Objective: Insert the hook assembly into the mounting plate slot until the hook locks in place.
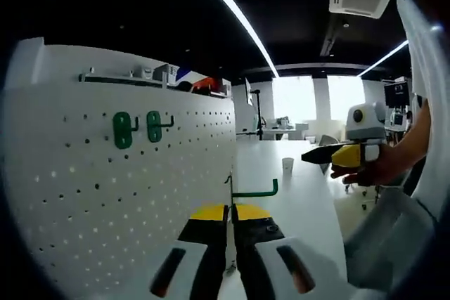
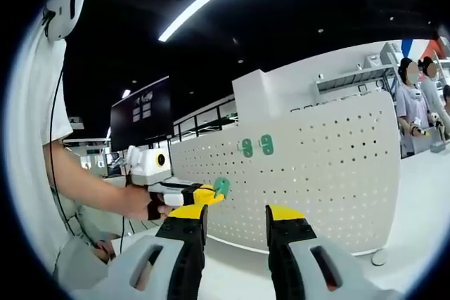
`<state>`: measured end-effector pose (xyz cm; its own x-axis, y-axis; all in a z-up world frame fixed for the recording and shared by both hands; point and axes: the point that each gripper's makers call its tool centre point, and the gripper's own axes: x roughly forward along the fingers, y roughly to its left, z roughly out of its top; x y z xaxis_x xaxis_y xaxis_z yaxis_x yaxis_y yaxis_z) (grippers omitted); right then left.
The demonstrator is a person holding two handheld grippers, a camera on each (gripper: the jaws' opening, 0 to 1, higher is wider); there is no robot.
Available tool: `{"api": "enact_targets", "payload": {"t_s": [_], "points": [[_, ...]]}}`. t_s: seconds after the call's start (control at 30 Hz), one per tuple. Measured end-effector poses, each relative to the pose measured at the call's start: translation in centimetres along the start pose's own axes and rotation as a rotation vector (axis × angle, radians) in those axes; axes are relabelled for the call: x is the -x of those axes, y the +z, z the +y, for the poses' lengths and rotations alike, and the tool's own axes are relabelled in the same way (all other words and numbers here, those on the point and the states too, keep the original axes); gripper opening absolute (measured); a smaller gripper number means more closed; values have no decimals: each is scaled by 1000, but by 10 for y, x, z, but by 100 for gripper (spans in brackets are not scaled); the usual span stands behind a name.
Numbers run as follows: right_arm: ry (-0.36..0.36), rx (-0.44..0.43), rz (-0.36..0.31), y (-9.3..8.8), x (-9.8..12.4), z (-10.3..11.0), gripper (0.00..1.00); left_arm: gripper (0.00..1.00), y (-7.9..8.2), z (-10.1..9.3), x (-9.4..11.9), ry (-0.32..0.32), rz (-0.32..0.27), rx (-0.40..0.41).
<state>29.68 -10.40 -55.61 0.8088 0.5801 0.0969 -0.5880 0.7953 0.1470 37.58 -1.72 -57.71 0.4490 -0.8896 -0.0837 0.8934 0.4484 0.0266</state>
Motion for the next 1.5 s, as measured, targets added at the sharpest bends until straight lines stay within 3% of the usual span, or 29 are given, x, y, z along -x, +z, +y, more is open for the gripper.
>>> {"api": "enact_targets", "payload": {"t_s": [0.37,0.57,0.97,1.5], "points": [[6,4,2,1,-1,1,31,2,11,2,5,11,-75,70],[2,-8,2,0,-2,0,31,2,10,2,5,17,-66,54],[-3,-184,-43,2,0,-5,30,2,10,3,5,21,-63,51],[30,-143,-42,5,-21,9,28,2,13,-1,4,24,-68,56]]}}
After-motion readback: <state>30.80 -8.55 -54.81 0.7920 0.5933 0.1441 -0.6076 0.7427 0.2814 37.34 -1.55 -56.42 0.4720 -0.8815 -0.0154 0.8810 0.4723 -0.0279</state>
